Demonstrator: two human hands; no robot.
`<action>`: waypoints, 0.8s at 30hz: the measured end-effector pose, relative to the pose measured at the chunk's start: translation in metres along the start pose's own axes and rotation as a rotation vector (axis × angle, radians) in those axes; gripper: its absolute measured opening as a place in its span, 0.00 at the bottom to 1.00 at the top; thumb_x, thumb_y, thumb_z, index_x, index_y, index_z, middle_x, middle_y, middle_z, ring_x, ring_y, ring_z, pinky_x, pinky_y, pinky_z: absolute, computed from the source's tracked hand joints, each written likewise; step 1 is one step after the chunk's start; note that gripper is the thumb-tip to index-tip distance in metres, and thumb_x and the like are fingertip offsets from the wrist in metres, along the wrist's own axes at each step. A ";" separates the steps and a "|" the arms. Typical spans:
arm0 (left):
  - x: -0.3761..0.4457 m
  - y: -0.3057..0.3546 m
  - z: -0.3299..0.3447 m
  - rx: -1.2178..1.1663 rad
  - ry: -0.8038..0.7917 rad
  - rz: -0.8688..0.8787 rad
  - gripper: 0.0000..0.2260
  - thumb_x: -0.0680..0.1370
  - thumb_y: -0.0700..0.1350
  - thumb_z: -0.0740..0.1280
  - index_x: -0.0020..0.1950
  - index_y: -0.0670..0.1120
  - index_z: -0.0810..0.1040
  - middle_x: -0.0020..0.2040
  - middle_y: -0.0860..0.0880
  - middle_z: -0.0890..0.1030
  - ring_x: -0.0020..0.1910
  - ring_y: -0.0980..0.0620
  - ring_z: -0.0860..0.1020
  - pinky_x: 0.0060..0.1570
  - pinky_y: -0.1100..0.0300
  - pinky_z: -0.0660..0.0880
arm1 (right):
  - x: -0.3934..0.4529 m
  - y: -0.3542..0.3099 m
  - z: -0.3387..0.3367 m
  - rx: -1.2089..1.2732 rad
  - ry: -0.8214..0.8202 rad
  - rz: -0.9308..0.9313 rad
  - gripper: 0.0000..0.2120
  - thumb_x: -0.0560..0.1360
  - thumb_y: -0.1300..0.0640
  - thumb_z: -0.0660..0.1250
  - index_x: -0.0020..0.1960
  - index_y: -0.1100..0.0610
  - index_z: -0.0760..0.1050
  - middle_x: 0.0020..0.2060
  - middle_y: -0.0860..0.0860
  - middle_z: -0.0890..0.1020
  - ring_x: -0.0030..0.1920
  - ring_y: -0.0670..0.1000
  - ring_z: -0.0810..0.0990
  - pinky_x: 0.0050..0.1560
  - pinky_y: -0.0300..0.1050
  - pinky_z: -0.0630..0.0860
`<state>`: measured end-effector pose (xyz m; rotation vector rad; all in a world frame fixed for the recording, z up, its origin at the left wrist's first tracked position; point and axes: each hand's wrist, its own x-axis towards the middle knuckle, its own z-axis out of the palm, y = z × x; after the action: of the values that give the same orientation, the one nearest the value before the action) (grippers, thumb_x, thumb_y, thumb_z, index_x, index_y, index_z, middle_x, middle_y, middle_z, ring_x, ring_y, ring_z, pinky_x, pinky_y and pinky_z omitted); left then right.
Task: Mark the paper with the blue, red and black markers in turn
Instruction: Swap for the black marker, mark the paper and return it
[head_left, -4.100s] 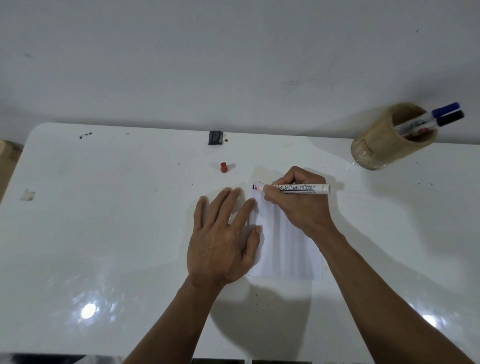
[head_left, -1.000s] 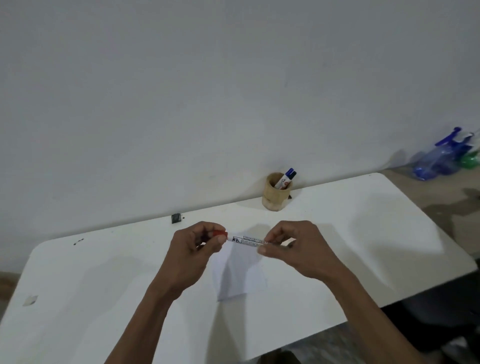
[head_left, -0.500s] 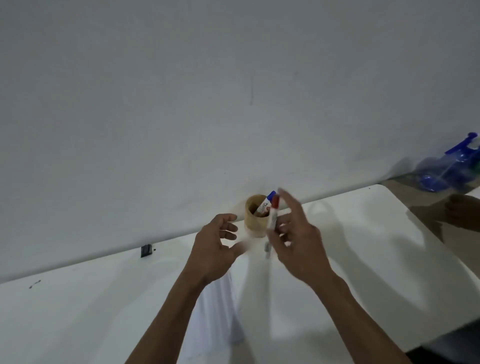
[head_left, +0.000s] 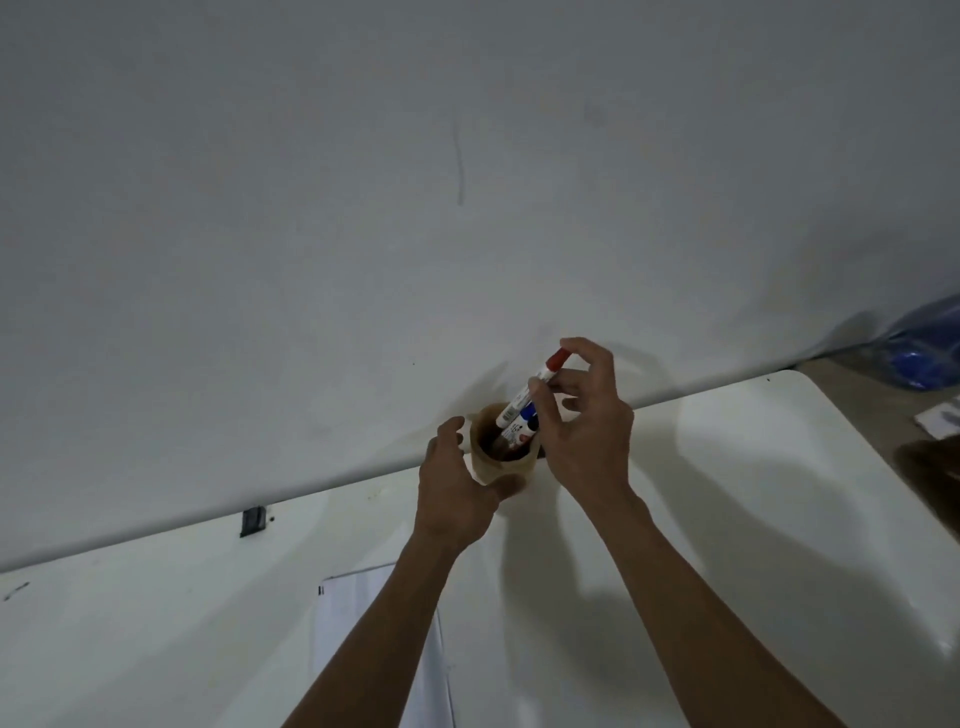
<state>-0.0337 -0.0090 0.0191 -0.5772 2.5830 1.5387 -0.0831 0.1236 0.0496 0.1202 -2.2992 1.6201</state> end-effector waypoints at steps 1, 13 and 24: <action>0.001 0.000 0.001 -0.007 0.004 0.013 0.43 0.65 0.47 0.82 0.74 0.48 0.63 0.70 0.47 0.73 0.66 0.47 0.74 0.58 0.58 0.72 | 0.000 0.004 0.002 -0.010 -0.012 0.003 0.20 0.77 0.60 0.73 0.64 0.46 0.70 0.44 0.36 0.83 0.50 0.42 0.86 0.53 0.43 0.80; 0.006 -0.010 0.008 -0.038 0.034 0.165 0.30 0.65 0.49 0.80 0.64 0.51 0.73 0.59 0.53 0.80 0.56 0.53 0.79 0.56 0.61 0.76 | -0.002 0.033 0.015 -0.153 -0.047 0.058 0.07 0.73 0.63 0.76 0.50 0.59 0.84 0.43 0.53 0.87 0.42 0.46 0.80 0.44 0.22 0.72; 0.006 -0.011 0.008 -0.092 0.019 0.198 0.28 0.68 0.43 0.79 0.62 0.57 0.70 0.56 0.61 0.77 0.51 0.62 0.77 0.52 0.62 0.76 | -0.021 0.029 -0.006 -0.084 -0.007 0.246 0.20 0.69 0.54 0.82 0.59 0.56 0.81 0.47 0.50 0.85 0.45 0.46 0.84 0.43 0.29 0.77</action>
<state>-0.0362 -0.0082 0.0046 -0.3538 2.6645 1.7264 -0.0695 0.1374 0.0187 -0.1842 -2.4629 1.6329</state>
